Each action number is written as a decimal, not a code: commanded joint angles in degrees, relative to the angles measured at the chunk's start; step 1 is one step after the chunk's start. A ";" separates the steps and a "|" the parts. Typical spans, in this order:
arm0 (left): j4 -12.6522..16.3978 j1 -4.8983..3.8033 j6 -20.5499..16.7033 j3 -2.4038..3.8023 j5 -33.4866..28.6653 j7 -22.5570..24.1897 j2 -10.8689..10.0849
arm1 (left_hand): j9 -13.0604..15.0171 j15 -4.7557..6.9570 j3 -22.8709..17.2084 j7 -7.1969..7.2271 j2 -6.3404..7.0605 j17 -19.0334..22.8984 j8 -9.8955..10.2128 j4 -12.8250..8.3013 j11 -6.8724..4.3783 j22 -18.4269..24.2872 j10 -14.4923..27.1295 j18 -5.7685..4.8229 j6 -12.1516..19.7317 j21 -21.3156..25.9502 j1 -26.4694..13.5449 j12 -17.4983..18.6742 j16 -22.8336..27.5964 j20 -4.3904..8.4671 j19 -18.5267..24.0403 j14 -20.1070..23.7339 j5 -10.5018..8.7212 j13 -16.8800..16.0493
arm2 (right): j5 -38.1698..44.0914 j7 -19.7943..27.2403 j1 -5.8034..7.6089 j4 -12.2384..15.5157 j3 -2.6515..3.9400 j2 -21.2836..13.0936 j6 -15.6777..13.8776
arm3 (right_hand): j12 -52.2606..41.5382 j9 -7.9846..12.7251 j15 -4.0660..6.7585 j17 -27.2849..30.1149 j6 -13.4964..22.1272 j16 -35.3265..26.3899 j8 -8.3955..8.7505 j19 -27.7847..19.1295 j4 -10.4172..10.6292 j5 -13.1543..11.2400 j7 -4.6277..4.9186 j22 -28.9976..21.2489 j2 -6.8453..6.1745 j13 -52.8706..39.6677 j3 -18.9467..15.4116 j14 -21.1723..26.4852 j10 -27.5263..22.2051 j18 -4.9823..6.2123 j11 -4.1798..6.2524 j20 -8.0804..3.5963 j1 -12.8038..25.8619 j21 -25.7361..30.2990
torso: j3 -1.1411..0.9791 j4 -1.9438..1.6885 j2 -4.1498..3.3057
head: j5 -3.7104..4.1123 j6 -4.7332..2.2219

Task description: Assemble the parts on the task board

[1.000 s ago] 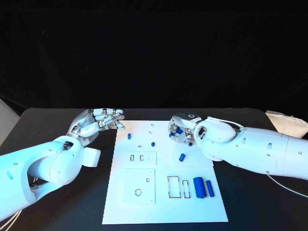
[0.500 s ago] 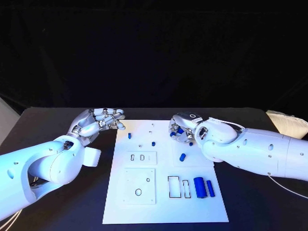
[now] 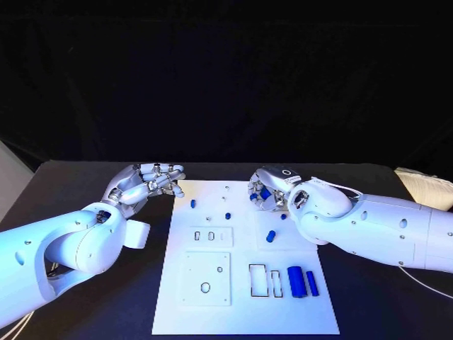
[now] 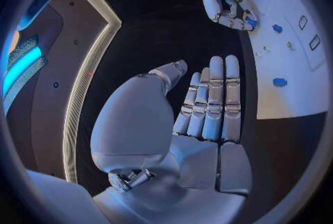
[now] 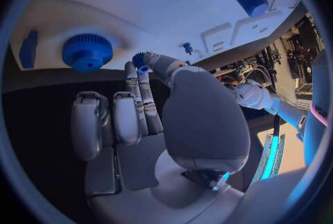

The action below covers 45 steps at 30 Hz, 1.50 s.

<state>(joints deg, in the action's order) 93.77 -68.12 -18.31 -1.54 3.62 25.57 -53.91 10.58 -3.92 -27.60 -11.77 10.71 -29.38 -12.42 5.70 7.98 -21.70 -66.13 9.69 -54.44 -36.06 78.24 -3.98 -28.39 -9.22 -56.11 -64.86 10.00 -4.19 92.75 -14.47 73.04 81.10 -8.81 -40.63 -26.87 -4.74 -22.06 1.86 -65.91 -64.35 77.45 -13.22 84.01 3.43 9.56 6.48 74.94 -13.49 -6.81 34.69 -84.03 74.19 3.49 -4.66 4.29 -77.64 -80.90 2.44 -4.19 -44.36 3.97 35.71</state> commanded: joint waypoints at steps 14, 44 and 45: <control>0.08 -0.15 1.17 0.05 0.16 0.13 0.57 | 0.03 -0.47 -0.44 -0.34 -0.06 -0.11 0.58 0.01 0.27 -0.64 0.96 0.36 1.22 -0.64 -0.46 0.14 0.38 -0.32 2.46 2.45 -0.25 -0.04 | 0.59 -2.86 0.93 -3.23 0.16 4.30 -3.94 | 0.41 -0.32 0.28 0.24 0.25 0.10 -0.12 1.49 -0.43 0.10 -0.07 3.51 1.09 -1.80 -0.06 -1.82 2.48 -1.00 2.39 -0.52 -0.91 -0.60 | 0.08 -0.30 -0.36 | 0.00 -0.23; 0.23 -0.38 1.46 0.06 0.15 -0.46 0.89 | 0.06 -0.53 -0.69 -0.39 -0.22 -0.11 0.59 -0.28 0.32 -0.84 1.15 0.41 1.32 -0.86 -0.03 0.04 0.51 -0.41 3.00 2.83 -0.20 -0.02 | 0.28 -2.59 0.90 -7.75 0.23 10.33 -3.02 | 0.77 -0.63 0.19 0.52 0.82 0.05 0.04 1.70 -0.67 -0.07 0.13 4.15 0.86 -1.95 0.18 -1.76 2.20 -1.13 2.22 -0.49 -0.75 -1.07 | 0.09 -0.26 -0.63 | -1.00 0.62; 0.23 -0.40 1.47 0.06 0.16 -0.47 0.89 | 0.06 -0.53 -0.69 -0.39 -0.22 -0.11 0.59 -0.28 0.32 -0.84 1.15 0.41 1.32 -0.86 -0.03 0.04 0.51 -0.41 3.00 2.83 -0.20 -0.02 | 0.31 -2.62 0.89 -7.88 0.22 10.45 -2.96 | 0.77 -0.63 0.19 0.52 0.82 0.05 0.04 1.70 -0.67 -0.07 0.13 4.15 0.86 -1.95 0.18 -1.76 2.20 -1.13 2.22 -0.49 -0.75 -1.07 | 0.07 -0.24 -0.62 | -0.99 0.58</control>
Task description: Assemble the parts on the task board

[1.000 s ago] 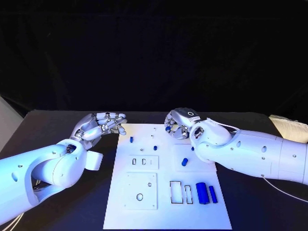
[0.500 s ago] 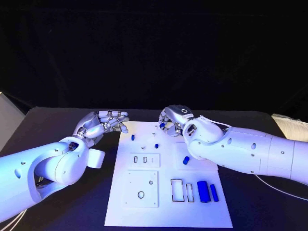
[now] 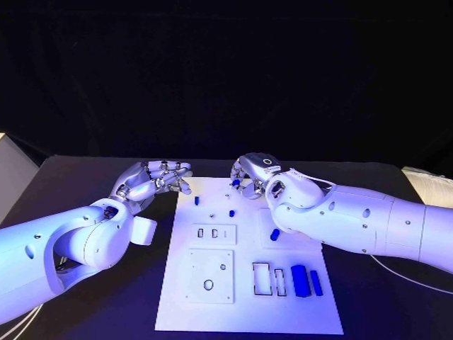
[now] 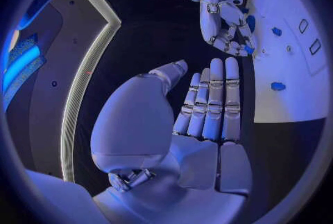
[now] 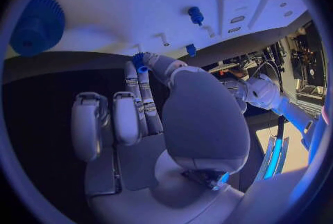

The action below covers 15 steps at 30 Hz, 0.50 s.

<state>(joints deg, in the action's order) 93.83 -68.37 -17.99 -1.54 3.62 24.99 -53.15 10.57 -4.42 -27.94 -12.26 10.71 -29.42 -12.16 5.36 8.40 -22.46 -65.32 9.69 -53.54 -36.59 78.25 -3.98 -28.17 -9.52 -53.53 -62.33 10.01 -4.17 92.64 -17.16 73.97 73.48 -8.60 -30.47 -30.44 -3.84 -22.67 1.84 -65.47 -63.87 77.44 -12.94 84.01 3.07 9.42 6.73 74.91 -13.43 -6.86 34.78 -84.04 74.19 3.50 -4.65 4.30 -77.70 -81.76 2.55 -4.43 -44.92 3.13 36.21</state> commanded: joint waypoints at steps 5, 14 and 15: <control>0.22 -0.18 1.12 0.06 0.16 0.01 0.11 | 0.09 -0.03 -0.42 0.09 -0.27 -0.08 0.33 -0.01 -0.10 -0.13 0.35 0.42 0.42 -0.39 0.06 0.01 0.30 -0.11 0.49 0.34 -0.21 -0.04 | 0.47 -0.09 -0.20 -1.09 0.01 1.00 0.82 | -0.07 -0.08 0.18 0.20 0.45 0.02 -0.21 1.65 -0.28 0.13 -0.09 4.09 0.83 -1.94 0.14 -1.73 2.14 -1.11 2.18 -0.48 -0.58 -0.13 | 0.03 0.00 -0.01 | -0.27 0.27; 0.29 -0.32 1.12 0.06 0.16 -0.06 0.05 | 0.09 -0.03 -0.42 0.09 -0.27 -0.08 0.33 -0.01 -0.10 -0.13 0.35 0.42 0.42 -0.39 0.06 0.01 0.30 -0.11 0.49 0.34 -0.21 -0.04 | 0.49 -0.23 -0.51 -2.17 0.00 1.88 1.09 | -0.03 -0.12 0.17 0.25 0.51 0.01 -0.19 1.64 -0.29 0.20 -0.07 4.07 0.83 -1.95 0.19 -1.72 2.10 -1.10 2.16 -0.47 -0.54 -0.11 | 0.08 -0.05 -0.14 | -0.20 0.21; 0.29 -0.34 1.11 0.06 0.16 -0.07 0.04 | 0.09 -0.03 -0.42 0.09 -0.27 -0.08 0.33 -0.01 -0.10 -0.13 0.35 0.42 0.42 -0.39 0.06 0.01 0.30 -0.11 0.49 0.34 -0.21 -0.04 | 0.50 -0.23 -0.53 -2.26 0.00 1.95 1.14 | -0.03 -0.12 0.17 0.25 0.51 0.01 -0.19 1.64 -0.29 0.20 -0.07 4.07 0.83 -1.95 0.19 -1.72 2.10 -1.10 2.16 -0.47 -0.54 -0.11 | 0.06 0.00 -0.06 | -0.31 0.24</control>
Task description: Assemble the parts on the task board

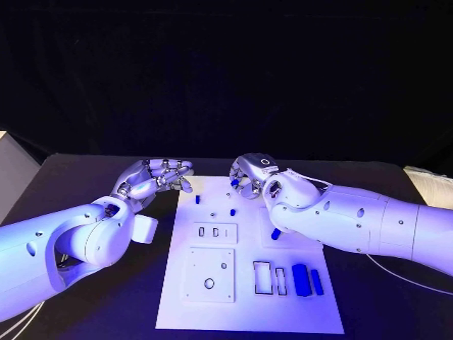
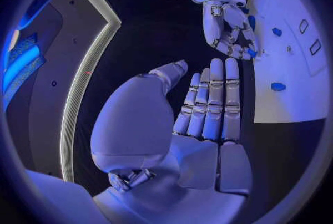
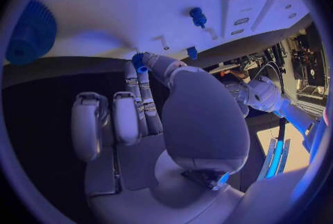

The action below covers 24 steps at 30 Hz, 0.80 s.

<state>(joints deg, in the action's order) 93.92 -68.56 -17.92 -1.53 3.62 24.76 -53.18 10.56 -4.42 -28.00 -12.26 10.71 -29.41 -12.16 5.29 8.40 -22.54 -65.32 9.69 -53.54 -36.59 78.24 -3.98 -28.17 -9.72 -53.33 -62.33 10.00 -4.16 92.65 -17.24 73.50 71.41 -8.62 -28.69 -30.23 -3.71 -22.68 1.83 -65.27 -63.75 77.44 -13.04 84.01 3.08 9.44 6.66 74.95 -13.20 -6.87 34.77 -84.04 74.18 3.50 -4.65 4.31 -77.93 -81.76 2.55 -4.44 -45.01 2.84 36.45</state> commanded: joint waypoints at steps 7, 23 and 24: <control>0.18 -0.24 1.03 0.05 0.16 0.13 0.08 | 0.09 -0.03 -0.35 0.09 -0.27 -0.09 0.33 0.06 -0.10 -0.05 0.36 0.42 0.43 -0.40 0.06 0.01 0.30 0.09 0.29 0.34 -0.21 -0.05 | 0.43 0.01 -0.10 -0.73 0.02 0.56 1.29 | -0.10 -0.16 0.14 0.09 0.50 0.01 -0.05 1.61 -0.31 0.23 0.03 3.98 0.57 -1.96 0.25 -1.71 2.02 -1.09 2.12 -0.45 -0.26 -0.08 | 0.05 0.05 0.00 | -0.03 -0.19; 0.41 -0.30 1.40 0.05 0.23 0.12 0.23 | 0.11 -0.05 -0.41 0.08 -0.30 -0.09 0.32 -0.06 -0.08 -0.17 0.41 0.44 0.44 -0.55 0.19 -0.02 0.32 0.06 0.44 0.42 -0.21 -0.04 | -0.44 0.53 -0.33 -1.95 0.02 1.48 1.09 | 0.05 -0.34 0.02 0.17 0.91 0.04 0.11 1.56 -0.28 0.23 0.17 3.98 0.42 -2.02 0.33 -1.69 1.68 -1.09 1.97 -0.36 0.08 -0.06 | 0.14 0.04 -0.01 | -0.46 -0.66; 0.42 -0.30 1.41 0.05 0.24 0.12 0.23 | 0.11 -0.05 -0.41 0.08 -0.30 -0.09 0.32 -0.06 -0.08 -0.17 0.41 0.44 0.44 -0.55 0.19 -0.02 0.32 0.06 0.44 0.42 -0.21 -0.04 | -0.44 0.51 -0.33 -2.01 0.02 1.50 1.14 | 0.07 -0.36 0.01 0.33 0.96 -0.03 0.12 1.53 -0.29 0.24 0.18 3.92 0.43 -2.02 0.37 -1.67 1.62 -1.07 1.96 -0.35 0.08 -0.02 | 0.11 0.10 -0.03 | -0.49 -0.68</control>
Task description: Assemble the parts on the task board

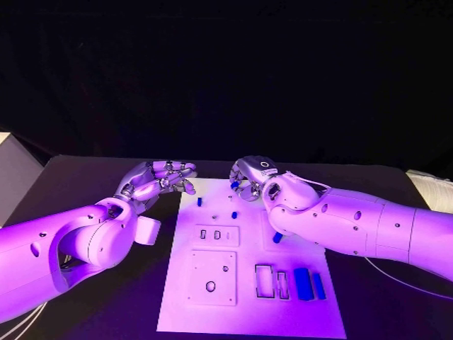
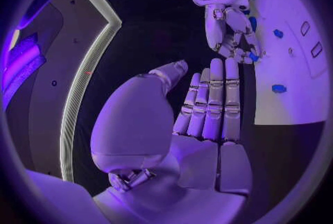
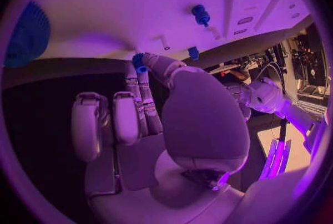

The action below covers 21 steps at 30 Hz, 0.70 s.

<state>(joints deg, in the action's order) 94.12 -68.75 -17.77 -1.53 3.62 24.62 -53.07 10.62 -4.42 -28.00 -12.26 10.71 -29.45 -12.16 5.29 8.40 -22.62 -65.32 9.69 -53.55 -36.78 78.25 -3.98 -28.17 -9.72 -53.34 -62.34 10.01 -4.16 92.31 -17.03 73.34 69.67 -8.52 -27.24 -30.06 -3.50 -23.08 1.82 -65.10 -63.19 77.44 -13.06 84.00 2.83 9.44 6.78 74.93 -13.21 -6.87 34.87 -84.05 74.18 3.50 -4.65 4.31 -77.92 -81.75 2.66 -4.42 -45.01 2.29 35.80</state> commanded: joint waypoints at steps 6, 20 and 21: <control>0.21 -0.11 1.26 0.05 0.24 0.28 0.08 | 0.06 -0.05 -0.41 0.07 -0.30 -0.05 0.32 -0.07 -0.08 -0.09 0.41 0.44 0.44 -0.36 0.19 -0.02 0.32 0.06 0.45 0.42 -0.22 -0.05 | -0.12 0.53 -0.18 -0.62 -0.08 0.24 1.78 | 0.00 -0.15 -0.24 0.63 1.20 -0.14 0.54 1.30 -0.01 0.01 0.38 3.55 0.08 -1.97 0.45 -1.57 0.72 -0.97 1.63 -0.15 0.55 0.30 | -0.04 0.11 -0.08 | 0.03 0.08; 0.07 -0.11 1.29 0.05 0.25 0.22 0.11 | 0.06 -0.05 -0.41 0.07 -0.30 -0.05 0.32 -0.07 -0.08 -0.09 0.41 0.44 0.44 -0.36 0.19 -0.02 0.32 0.06 0.45 0.42 -0.22 -0.05 | -0.19 1.43 -0.13 -1.50 -0.07 0.60 2.89 | 0.04 -0.55 -0.91 1.85 2.69 -0.53 1.38 -0.41 0.03 -0.43 1.08 0.09 -0.63 -1.36 1.27 -1.22 -1.62 -0.18 0.83 0.47 1.28 3.09 | -0.02 0.06 -0.11 | 0.08 0.39; 0.07 -0.11 1.29 0.05 0.25 0.21 0.11 | 0.06 -0.05 -0.41 0.07 -0.30 -0.05 0.32 -0.07 -0.08 -0.09 0.41 0.44 0.44 -0.36 0.19 -0.02 0.32 0.06 0.45 0.42 -0.22 -0.05 | -0.22 1.50 -0.12 -1.55 -0.07 0.61 2.96 | 0.07 -0.56 -1.00 2.38 3.01 -0.79 1.57 -0.85 0.06 -0.47 1.12 -0.86 -0.78 -1.24 1.35 -1.08 -2.06 0.03 0.72 0.56 1.43 3.86 | -0.02 0.10 -0.12 | 0.03 0.38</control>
<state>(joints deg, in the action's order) 94.09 -68.76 -17.53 -1.54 3.64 24.56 -53.06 10.61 -4.42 -28.00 -12.26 10.71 -29.44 -12.16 5.29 8.40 -22.66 -65.32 9.69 -53.55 -36.78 78.25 -3.98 -28.17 -9.73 -53.34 -62.34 10.01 -4.15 92.00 -16.12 73.32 68.34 -8.52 -26.60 -28.88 -3.28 -23.67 1.19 -62.89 -60.45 76.79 -11.67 83.46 2.91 9.16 7.91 74.30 -13.99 -7.62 35.94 -83.81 72.51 3.50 -3.82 4.86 -77.12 -78.14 2.63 -4.38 -45.10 2.39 36.16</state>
